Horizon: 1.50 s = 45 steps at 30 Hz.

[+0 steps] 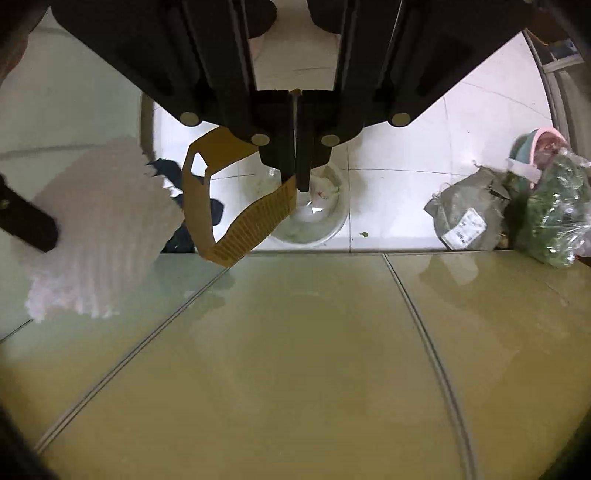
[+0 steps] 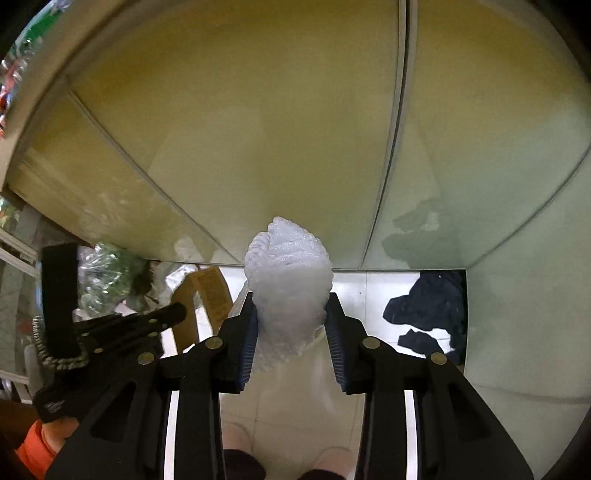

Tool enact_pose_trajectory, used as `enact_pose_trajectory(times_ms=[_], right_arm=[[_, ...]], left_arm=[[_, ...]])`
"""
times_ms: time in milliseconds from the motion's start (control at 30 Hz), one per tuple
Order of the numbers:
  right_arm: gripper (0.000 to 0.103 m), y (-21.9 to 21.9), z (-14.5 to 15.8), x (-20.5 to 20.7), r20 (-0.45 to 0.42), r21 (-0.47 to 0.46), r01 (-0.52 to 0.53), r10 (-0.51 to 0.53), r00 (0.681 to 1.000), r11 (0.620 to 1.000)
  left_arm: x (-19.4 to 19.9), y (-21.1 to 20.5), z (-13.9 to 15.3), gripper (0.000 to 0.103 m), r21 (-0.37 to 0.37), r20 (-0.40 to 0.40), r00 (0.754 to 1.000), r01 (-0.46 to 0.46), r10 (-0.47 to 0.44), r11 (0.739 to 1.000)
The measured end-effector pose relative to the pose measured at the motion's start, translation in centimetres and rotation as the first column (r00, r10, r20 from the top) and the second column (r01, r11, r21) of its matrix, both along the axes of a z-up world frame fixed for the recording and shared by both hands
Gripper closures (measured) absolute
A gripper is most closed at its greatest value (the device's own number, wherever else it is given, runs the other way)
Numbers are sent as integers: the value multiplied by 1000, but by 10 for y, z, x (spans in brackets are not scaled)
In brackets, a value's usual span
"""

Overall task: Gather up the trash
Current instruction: 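Open both tools to drop the cardboard and foam net into the bin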

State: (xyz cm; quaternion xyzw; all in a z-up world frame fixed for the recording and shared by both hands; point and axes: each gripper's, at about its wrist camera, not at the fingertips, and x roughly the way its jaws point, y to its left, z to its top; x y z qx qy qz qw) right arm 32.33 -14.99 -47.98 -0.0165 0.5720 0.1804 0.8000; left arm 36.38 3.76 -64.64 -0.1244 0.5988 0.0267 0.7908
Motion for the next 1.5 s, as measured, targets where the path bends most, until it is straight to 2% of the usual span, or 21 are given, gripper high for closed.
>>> enact_pose_trajectory(times_ms=[200, 233, 367, 433, 600, 733, 800, 933, 1067, 1167, 1267, 1400, 1500], right_arm=[[71, -1, -51, 17, -11, 17, 11, -11, 1000, 1000], [71, 0, -58, 19, -14, 20, 11, -10, 1000, 1000], [71, 5, -83, 29, -25, 21, 4, -3, 1000, 1000], [71, 10, -92, 31, -32, 25, -1, 1, 999, 1000], [66, 22, -113, 32, -55, 32, -18, 19, 998, 999], [43, 26, -126, 34, -119, 53, -3, 9, 993, 999], [43, 27, -128, 34, -136, 61, -5, 13, 991, 998], [43, 27, -118, 30, -134, 25, -6, 10, 991, 1000], [43, 23, -86, 24, -120, 0, -10, 10, 993, 1000], [43, 20, -57, 20, -95, -32, -17, 14, 995, 999], [43, 17, -12, 14, -72, -39, -10, 7, 997, 999], [43, 17, 47, 5, -44, -28, 9, -10, 999, 1000], [43, 20, 104, -3, 1, -27, 25, -25, 1000, 999]], left_arm=[[25, -4, -58, 99, -15, -25, 999, 33, -33, 999], [29, -4, -67, 92, -16, -32, 999, 38, -39, 999], [36, -1, -87, 77, -16, -44, 998, 43, -44, 999], [35, 6, -92, 66, -33, -42, 998, 35, -36, 999], [25, 23, -91, 64, -30, -30, 1000, 1, -2, 1000], [15, 32, -79, 64, -7, -20, 1000, -10, 10, 1000], [11, 34, -71, 64, -3, -13, 1000, -9, 9, 1000], [3, 34, -41, 63, -3, 7, 1000, -4, 4, 1000], [-2, 31, -6, 63, -9, 18, 1000, 4, -4, 1000], [-6, 27, 34, 63, -15, 34, 999, 17, -17, 1000], [-11, 24, 80, 61, -9, 61, 998, 31, -30, 999], [-20, 22, 157, 58, -10, 114, 993, 41, -40, 999], [-27, 22, 216, 58, 0, 157, 986, 53, -53, 999]])
